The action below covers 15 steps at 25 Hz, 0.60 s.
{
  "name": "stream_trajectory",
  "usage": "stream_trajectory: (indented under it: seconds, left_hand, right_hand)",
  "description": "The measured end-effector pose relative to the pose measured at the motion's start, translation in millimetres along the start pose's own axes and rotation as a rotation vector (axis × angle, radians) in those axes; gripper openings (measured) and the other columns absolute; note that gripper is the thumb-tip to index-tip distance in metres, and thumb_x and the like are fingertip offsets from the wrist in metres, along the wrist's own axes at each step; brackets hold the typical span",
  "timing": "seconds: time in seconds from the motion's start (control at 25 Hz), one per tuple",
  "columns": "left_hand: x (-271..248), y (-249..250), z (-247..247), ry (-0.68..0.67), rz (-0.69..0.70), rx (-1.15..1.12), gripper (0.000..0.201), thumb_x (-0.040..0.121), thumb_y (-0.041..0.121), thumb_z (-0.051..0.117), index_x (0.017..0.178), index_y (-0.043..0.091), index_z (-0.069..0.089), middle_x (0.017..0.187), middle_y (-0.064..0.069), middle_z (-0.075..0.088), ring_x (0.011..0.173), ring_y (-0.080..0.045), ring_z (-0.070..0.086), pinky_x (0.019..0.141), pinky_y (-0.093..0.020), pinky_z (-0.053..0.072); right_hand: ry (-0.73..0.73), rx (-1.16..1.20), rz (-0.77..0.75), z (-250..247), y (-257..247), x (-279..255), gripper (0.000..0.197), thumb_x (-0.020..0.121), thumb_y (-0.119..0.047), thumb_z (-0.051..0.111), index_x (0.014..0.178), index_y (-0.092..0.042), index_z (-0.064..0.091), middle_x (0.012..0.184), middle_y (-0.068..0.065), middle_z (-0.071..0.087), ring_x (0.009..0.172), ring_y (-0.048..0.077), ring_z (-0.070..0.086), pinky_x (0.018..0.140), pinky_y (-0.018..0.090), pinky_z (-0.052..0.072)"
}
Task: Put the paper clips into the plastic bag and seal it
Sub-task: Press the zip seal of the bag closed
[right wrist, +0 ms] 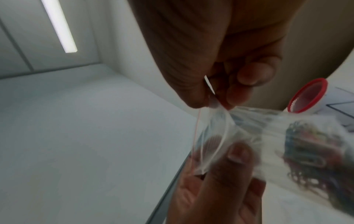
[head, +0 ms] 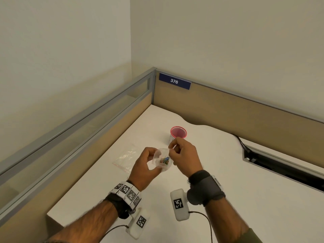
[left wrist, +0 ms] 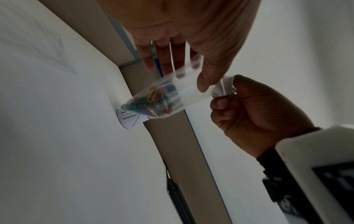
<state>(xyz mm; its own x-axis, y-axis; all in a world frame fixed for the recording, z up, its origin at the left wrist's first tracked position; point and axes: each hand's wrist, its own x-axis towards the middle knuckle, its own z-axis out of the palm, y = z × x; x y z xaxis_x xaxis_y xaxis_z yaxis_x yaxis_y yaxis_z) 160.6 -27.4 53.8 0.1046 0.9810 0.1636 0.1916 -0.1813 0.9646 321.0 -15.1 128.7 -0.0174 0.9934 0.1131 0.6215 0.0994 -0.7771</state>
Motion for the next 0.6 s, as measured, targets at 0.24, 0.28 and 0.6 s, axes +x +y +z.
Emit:
stream_trajectory:
  seconds: [0.24, 0.28, 0.6]
  left_hand:
    - [10, 1, -5, 0.125, 0.045, -0.003, 0.018, 0.085, 0.013, 0.076, 0.094, 0.019, 0.062, 0.094, 0.003, 0.070, 0.094, -0.009, 0.067, 0.088, -0.024, 0.054]
    - [11, 1, -6, 0.130, 0.042, -0.012, 0.014, 0.087, 0.012, 0.074, 0.092, 0.018, 0.063, 0.093, 0.002, 0.071, 0.093, -0.010, 0.068, 0.087, -0.026, 0.055]
    - [19, 10, -11, 0.150, 0.006, -0.131, 0.011, 0.089, 0.011, 0.069, 0.089, 0.021, 0.063, 0.087, 0.002, 0.070, 0.083, -0.012, 0.066, 0.076, -0.027, 0.055]
  right_hand:
    - [0.045, 0.205, 0.160, -2, 7, 3, 0.011, 0.090, -0.010, 0.055, 0.085, -0.009, 0.065, 0.072, 0.011, 0.069, 0.051, 0.014, 0.062, 0.049, 0.020, 0.052]
    - [0.037, 0.246, 0.176, -4, 8, 2, 0.013, 0.091, -0.010, 0.055, 0.085, -0.007, 0.066, 0.071, 0.013, 0.069, 0.051, 0.014, 0.062, 0.049, 0.021, 0.052]
    - [-0.056, 0.427, 0.156, -12, 33, -17, 0.024, 0.088, -0.004, 0.059, 0.108, -0.013, 0.068, 0.087, 0.013, 0.071, 0.071, 0.017, 0.065, 0.057, 0.028, 0.056]
